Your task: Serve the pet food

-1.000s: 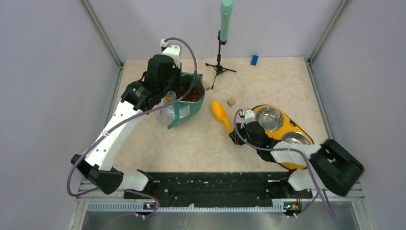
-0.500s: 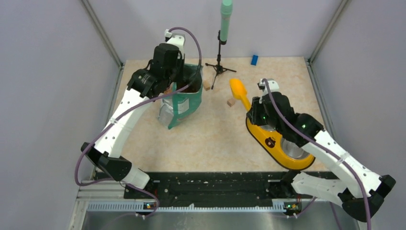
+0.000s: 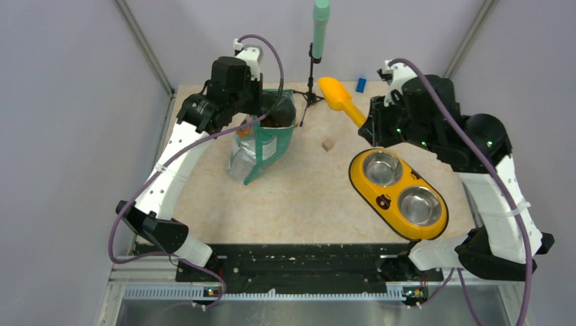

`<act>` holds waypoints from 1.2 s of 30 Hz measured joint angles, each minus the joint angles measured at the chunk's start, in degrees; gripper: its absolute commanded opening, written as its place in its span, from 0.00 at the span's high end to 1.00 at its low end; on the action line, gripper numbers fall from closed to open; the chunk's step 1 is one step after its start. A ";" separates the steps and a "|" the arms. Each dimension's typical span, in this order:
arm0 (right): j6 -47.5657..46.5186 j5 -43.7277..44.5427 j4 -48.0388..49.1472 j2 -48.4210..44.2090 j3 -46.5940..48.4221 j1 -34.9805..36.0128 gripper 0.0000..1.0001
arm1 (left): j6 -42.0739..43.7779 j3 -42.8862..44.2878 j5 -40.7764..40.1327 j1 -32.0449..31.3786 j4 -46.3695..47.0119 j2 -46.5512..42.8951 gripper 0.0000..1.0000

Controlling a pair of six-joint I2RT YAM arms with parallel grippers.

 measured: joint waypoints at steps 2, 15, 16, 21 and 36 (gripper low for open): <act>0.04 -2.16 -2.51 -0.13 4.35 0.00 1.00 | -0.55 0.00 2.51 0.00 -0.13 0.13 1.00; 2.32 -18.75 -8.37 -3.76 4.24 0.00 1.00 | -4.20 0.00 10.47 -4.07 0.26 2.01 1.00; 2.32 -19.54 -9.09 -3.50 4.09 0.00 1.00 | -4.28 0.00 10.60 -4.33 0.22 2.01 1.00; 2.27 -22.32 -11.04 -3.23 3.39 0.00 1.00 | -4.31 -0.02 10.88 -5.86 -0.46 2.01 1.00; 9.38 -25.46 -13.79 -5.90 -5.86 0.00 1.00 | -9.05 -12.52 11.89 -16.13 1.68 -4.57 1.00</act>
